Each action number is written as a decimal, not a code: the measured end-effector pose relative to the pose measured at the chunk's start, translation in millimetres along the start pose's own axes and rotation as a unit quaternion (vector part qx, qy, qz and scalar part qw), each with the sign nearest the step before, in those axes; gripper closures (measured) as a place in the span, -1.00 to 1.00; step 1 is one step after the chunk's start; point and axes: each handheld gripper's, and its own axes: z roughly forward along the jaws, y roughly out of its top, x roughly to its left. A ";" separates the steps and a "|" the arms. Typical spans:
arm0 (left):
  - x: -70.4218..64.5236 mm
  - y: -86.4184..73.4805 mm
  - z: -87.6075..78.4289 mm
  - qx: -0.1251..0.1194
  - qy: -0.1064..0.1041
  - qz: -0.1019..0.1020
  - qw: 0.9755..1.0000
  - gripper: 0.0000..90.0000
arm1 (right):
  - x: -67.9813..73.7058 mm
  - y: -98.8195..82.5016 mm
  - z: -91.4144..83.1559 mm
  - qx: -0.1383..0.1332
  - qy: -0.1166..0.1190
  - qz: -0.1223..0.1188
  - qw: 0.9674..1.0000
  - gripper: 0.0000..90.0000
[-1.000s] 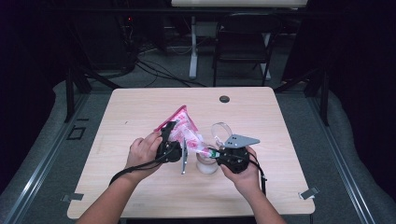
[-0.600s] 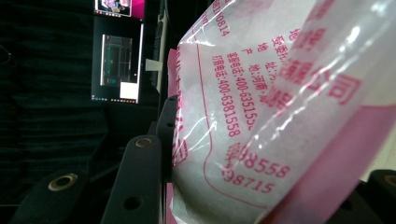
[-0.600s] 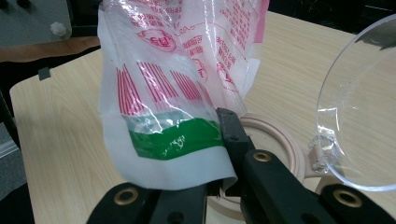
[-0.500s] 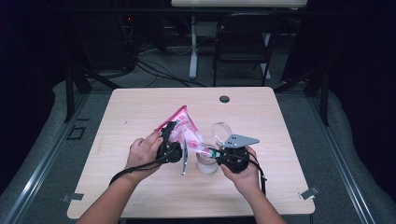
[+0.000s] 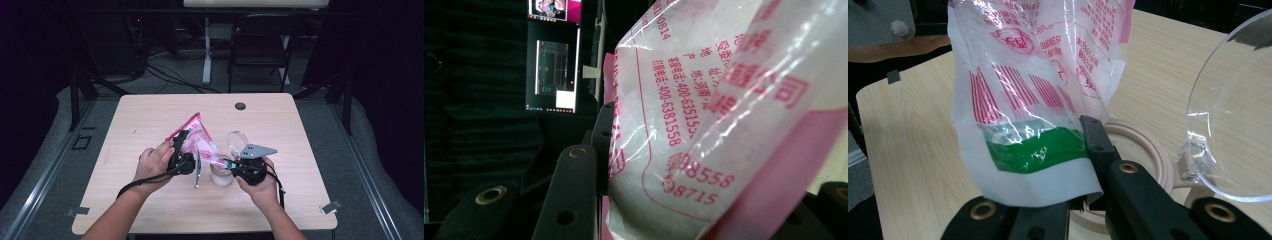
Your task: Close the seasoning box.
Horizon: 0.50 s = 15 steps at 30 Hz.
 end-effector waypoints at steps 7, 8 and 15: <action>0.8 1.4 -0.6 -0.001 0.002 0.006 1.000 0.43 | -0.5 -0.6 0.1 0.000 -0.001 0.001 1.000 0.99; 1.2 1.7 -0.7 -0.001 0.002 0.008 1.000 0.43 | -0.6 -0.7 0.1 0.001 -0.001 0.001 1.000 0.99; 1.7 3.2 -1.6 -0.004 0.006 0.010 1.000 0.43 | -1.2 -1.5 -0.6 0.002 -0.002 0.000 1.000 1.00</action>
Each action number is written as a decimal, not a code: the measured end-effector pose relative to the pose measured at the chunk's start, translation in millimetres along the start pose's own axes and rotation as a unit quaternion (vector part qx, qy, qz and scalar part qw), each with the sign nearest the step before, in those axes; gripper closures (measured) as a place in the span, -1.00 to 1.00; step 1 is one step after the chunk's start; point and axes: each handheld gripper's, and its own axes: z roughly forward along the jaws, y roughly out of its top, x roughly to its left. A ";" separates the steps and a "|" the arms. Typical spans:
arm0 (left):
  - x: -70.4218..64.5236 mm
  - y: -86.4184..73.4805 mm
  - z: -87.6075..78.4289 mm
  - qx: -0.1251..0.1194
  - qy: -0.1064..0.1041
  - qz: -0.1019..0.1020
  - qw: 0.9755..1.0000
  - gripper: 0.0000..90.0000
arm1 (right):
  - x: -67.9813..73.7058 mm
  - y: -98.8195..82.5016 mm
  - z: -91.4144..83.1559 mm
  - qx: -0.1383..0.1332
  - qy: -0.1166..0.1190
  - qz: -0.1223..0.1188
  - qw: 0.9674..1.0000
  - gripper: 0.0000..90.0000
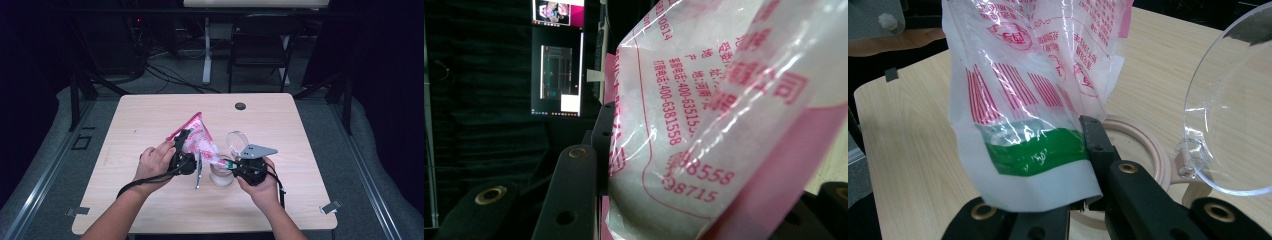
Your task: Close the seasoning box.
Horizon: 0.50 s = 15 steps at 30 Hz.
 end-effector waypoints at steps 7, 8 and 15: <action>0.3 0.4 0.1 -0.001 -0.002 0.004 1.000 0.43 | 0.1 -0.6 0.4 0.001 -0.001 0.000 1.000 1.00; 0.2 0.5 0.1 -0.001 -0.001 0.003 1.000 0.43 | 0.0 -0.7 0.5 0.001 -0.001 0.000 1.000 1.00; 1.1 1.0 0.0 -0.002 -0.004 0.007 1.000 0.43 | -0.3 -1.2 0.5 0.003 0.001 -0.001 1.000 1.00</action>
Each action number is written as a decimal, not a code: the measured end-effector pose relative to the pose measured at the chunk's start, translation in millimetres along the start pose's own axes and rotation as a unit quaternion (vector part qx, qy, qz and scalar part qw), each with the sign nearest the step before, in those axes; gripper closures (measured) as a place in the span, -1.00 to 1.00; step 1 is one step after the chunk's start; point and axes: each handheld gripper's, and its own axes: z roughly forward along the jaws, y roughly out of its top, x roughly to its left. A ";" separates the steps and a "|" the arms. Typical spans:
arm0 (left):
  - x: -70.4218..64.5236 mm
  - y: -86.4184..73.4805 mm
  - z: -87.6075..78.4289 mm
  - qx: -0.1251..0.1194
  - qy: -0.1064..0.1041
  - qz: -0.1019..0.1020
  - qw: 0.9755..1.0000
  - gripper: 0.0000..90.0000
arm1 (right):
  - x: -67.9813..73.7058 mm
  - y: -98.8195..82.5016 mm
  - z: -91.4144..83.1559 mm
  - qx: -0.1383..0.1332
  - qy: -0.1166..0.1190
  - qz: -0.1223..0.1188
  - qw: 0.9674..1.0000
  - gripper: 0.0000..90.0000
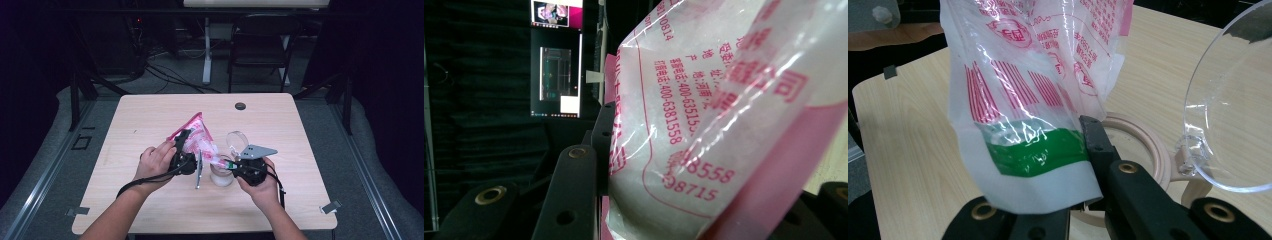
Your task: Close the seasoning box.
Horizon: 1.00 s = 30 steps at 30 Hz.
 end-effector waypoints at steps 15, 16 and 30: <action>1.8 0.9 0.2 0.000 -0.004 0.006 1.000 0.43 | -0.3 -0.1 0.0 0.001 -0.001 0.000 1.000 1.00; 1.9 1.0 0.2 0.000 -0.004 0.007 1.000 0.43 | -0.2 -0.1 0.0 0.000 -0.002 0.000 1.000 1.00; 1.7 3.3 -0.3 0.000 -0.002 0.013 1.000 0.43 | -1.7 -1.1 0.7 0.003 -0.005 0.002 1.000 1.00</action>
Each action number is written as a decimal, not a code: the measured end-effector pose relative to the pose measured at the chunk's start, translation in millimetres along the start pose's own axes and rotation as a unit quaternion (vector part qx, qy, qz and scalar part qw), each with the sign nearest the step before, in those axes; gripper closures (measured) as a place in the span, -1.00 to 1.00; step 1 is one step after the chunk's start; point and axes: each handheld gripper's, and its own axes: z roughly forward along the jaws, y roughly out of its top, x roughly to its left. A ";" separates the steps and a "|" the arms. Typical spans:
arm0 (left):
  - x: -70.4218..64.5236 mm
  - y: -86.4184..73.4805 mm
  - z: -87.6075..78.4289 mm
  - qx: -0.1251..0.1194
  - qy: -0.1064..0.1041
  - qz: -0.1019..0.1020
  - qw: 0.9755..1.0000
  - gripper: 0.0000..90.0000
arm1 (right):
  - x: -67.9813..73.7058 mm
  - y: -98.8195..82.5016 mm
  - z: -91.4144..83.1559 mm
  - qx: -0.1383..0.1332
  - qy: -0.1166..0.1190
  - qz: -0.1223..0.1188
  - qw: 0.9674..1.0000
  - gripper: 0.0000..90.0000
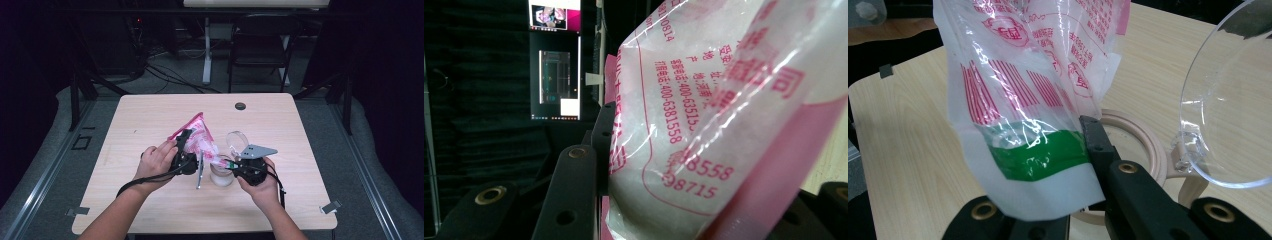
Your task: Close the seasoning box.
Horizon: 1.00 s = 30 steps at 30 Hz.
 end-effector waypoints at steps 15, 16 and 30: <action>-1.2 1.9 0.2 0.000 -0.003 0.005 1.000 0.43 | -1.4 -0.8 0.3 0.003 -0.004 -0.001 1.000 1.00; -2.1 1.4 1.3 -0.010 0.002 0.004 1.000 0.43 | -1.5 -0.9 0.2 0.004 -0.005 0.000 1.000 1.00; -3.6 3.2 0.9 -0.012 0.003 0.009 1.000 0.43 | -2.1 -2.2 1.1 0.009 -0.012 -0.005 1.000 1.00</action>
